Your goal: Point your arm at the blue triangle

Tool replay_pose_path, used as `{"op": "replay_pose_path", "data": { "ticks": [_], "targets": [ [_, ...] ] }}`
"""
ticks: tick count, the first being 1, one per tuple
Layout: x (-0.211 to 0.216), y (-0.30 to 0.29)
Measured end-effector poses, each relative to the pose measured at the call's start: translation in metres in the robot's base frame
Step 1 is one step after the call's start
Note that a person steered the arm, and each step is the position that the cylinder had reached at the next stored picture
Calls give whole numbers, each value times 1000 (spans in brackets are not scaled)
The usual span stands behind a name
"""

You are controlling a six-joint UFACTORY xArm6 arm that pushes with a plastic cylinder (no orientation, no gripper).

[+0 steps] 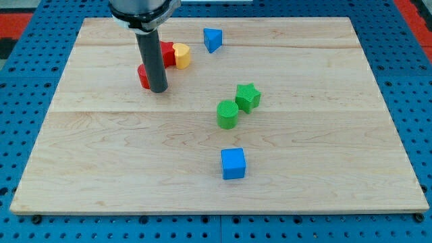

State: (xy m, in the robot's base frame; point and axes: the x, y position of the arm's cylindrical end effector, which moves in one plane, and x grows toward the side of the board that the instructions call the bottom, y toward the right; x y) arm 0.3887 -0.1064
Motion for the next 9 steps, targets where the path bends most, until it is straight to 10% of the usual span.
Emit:
{"op": "replay_pose_path", "data": {
  "ticks": [4,9],
  "targets": [
    [-45,-22],
    [-41,151]
  ]
}}
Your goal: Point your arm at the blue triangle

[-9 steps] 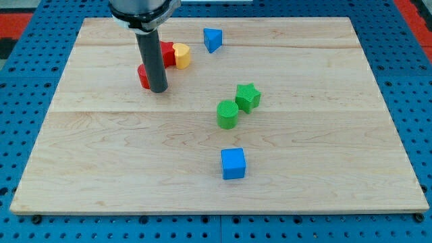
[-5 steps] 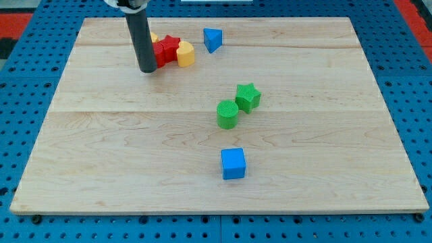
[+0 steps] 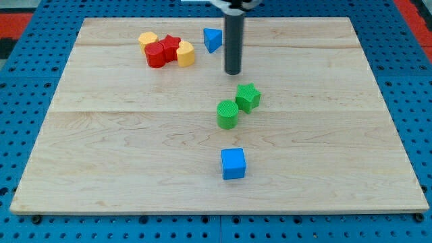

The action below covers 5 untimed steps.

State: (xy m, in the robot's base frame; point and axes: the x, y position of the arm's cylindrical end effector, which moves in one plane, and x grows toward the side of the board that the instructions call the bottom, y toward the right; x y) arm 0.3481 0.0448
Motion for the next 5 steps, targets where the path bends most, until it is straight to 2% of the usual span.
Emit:
{"op": "replay_pose_path", "data": {
  "ticks": [3,5],
  "targets": [
    [0,116],
    [-56,196]
  ]
}}
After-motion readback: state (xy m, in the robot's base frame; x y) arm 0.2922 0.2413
